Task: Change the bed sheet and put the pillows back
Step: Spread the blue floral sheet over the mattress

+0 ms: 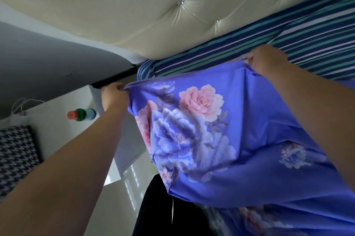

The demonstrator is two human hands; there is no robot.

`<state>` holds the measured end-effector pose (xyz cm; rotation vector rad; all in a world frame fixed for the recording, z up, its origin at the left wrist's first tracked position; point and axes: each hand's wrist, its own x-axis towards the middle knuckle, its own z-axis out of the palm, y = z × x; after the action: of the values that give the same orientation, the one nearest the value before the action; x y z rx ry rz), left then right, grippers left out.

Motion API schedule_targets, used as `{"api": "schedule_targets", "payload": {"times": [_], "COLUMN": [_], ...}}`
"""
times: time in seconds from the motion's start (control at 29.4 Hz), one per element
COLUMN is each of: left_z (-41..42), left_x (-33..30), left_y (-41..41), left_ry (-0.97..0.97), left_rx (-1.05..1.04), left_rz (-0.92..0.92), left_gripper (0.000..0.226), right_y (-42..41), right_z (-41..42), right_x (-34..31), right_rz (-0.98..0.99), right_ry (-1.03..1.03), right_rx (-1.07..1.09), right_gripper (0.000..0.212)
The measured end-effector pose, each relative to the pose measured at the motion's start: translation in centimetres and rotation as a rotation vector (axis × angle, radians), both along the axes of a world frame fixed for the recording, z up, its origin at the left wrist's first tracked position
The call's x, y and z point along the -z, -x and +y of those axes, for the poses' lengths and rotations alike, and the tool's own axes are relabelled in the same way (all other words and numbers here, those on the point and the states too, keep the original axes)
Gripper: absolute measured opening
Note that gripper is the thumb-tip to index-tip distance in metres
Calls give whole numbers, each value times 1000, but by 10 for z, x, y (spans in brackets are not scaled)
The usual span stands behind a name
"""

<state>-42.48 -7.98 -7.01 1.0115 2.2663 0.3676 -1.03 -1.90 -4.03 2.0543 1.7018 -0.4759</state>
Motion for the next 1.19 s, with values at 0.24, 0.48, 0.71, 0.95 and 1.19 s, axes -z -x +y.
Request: {"api": "schedule_targets", "payload": {"times": [0.24,0.48,0.71,0.95,1.19], "left_z": [15,16,17,4,52], "left_x": [0,9,28,19,17], "left_y": [-4,4,-18,-41,-42], "left_ry": [41,33,198,-183,-319], "left_rx": [-53,-108,-378,-500,-398], "left_rz": [124,70,-360,-524,-374], "left_gripper": [40,25,32,43,23], "right_y": [10,37,49,-7,-30], "right_z": [9,-24,-28,-9,97], "right_x": [21,69,93,67,28], "right_rz": [199,240,256,469,631], "right_ry": [129,306,155,435,-267], "right_rx": [139,56,306,686,918], "right_gripper": [41,79,38,40,10]}}
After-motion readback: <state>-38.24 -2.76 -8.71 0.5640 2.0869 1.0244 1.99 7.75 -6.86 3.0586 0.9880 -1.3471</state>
